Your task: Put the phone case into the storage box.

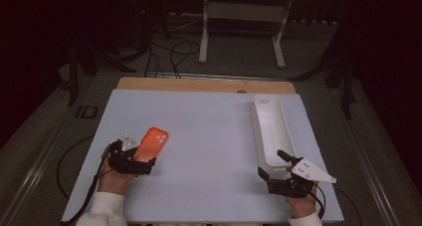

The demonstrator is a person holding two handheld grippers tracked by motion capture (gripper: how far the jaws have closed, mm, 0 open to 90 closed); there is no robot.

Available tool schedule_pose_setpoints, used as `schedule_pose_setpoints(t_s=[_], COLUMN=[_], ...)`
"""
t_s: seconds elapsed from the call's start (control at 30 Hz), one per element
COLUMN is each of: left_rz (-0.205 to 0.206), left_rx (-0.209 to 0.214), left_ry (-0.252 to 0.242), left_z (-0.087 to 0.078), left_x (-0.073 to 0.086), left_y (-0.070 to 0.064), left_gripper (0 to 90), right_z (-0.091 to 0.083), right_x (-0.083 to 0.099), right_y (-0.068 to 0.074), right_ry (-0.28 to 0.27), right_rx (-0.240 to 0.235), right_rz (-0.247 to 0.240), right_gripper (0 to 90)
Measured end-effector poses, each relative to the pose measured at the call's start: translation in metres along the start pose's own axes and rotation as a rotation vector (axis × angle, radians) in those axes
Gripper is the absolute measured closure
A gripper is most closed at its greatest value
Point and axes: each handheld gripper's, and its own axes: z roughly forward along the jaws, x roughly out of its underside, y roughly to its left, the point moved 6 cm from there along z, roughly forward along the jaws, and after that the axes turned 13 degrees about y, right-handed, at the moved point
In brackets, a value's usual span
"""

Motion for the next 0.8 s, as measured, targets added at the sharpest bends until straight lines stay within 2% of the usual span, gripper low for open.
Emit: schedule_pose_setpoints(t_s=[0.33, 0.8], left_rz=[-0.011, -0.028], left_rx=[-0.012, -0.004], left_ry=[0.024, 0.065], left_z=[0.011, 0.022], left_x=[-0.001, 0.0], left_y=[0.003, 0.003], left_gripper=[0.1, 3.3], right_z=[0.0, 0.0], right_x=[0.0, 0.0], right_y=[0.0, 0.0], right_ry=[0.001, -0.001], right_rx=[0.002, 0.004], right_rz=[-0.001, 0.001], right_gripper=[8.9, 8.9])
